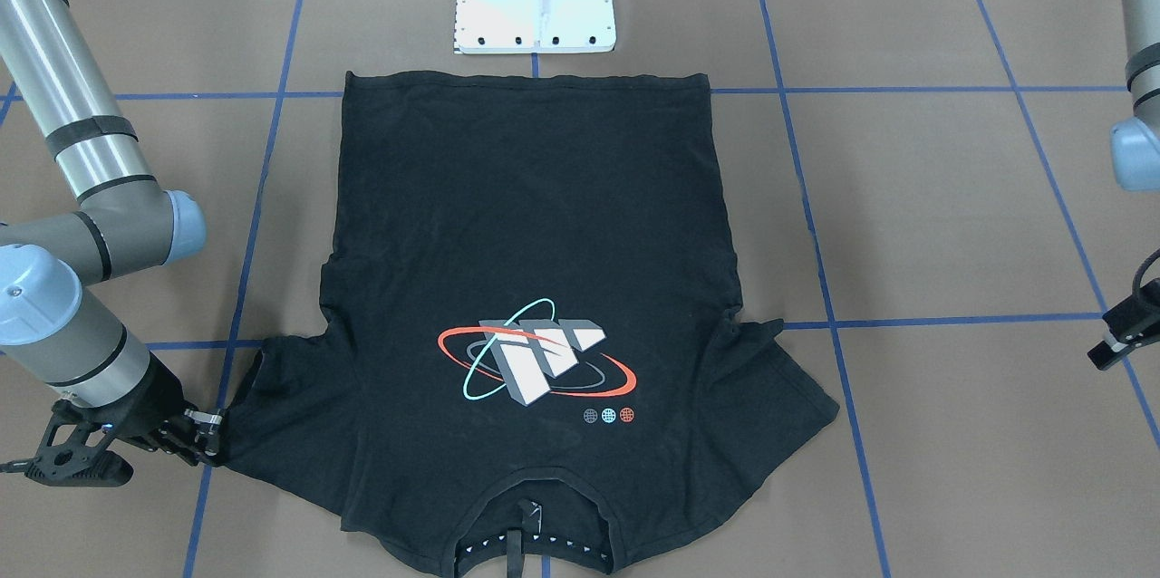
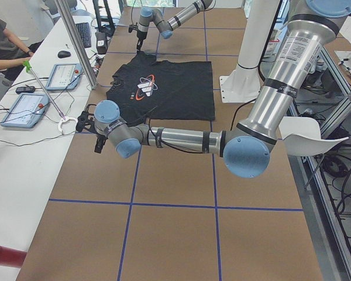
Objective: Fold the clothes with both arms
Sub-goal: 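Reach the right gripper to the shirt's shoulder near the collar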
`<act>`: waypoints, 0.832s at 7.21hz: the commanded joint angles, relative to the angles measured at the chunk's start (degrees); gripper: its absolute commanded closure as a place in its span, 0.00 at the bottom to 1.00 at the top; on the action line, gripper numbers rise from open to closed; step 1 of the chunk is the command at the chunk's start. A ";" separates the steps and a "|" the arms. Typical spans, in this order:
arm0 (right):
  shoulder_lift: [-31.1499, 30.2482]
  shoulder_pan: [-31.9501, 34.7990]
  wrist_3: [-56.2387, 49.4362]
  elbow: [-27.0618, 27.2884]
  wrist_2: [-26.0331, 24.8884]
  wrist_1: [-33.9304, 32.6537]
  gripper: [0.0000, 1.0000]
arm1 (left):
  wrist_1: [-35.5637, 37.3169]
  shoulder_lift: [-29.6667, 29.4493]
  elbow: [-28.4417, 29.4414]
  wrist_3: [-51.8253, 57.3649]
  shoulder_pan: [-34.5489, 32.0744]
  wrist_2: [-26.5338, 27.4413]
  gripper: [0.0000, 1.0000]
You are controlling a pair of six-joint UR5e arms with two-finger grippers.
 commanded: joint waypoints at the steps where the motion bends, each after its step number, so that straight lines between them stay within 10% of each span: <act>1: 2.07 0.34 2.36 -0.24 0.00 -1.22 1.00 | 0.00 0.00 -0.15 -0.16 -0.05 0.00 0.00; 6: 10.60 0.62 8.10 1.25 3.95 -3.17 1.00 | 0.00 -0.08 -0.15 -0.24 -0.05 0.00 0.00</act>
